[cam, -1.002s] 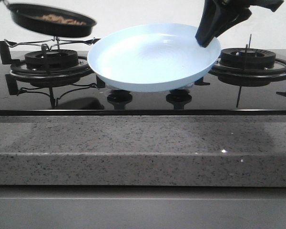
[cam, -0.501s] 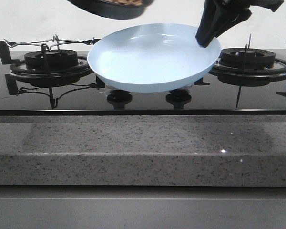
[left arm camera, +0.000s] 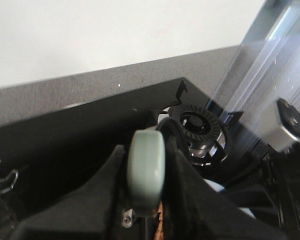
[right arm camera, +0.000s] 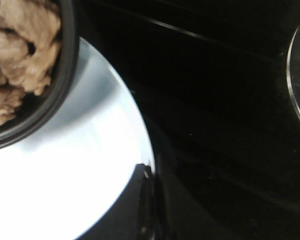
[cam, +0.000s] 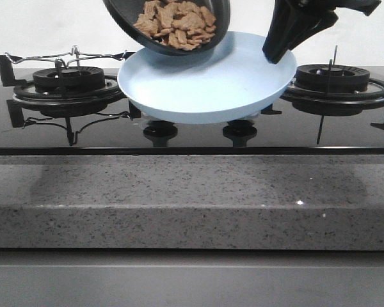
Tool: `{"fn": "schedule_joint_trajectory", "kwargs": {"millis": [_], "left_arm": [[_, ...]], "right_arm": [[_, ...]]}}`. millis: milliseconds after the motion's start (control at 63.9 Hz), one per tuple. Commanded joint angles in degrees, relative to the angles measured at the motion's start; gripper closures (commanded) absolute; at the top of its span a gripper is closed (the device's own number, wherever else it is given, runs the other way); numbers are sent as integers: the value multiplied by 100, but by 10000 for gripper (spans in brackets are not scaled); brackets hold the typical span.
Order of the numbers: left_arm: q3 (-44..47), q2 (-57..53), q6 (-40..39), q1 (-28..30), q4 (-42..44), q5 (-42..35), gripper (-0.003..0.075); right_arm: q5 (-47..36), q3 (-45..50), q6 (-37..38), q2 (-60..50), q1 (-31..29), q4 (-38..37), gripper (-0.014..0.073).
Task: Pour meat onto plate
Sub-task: 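Tilt the pan with the left gripper, pouring meat onto the plate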
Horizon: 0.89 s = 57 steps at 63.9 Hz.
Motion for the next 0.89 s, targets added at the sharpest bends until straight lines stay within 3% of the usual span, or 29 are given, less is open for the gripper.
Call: {"fn": "schedule_joint_trajectory", "kwargs": {"millis": [0, 392, 626, 877], "left_arm": [[-344, -410, 34, -357, 346, -473, 741], [-371, -723, 34, -1734, 2720, -1444, 741], [-371, -723, 34, -1917, 3464, -1507, 741], [-371, -723, 34, -1917, 3621, -1507, 741]], "right_arm": [[-299, -160, -41, -260, -7, 141, 664], [-299, -160, -41, -260, -7, 141, 664], [-299, -160, -41, -260, -7, 141, 664], [-299, -160, -41, -260, -7, 141, 664]]}}
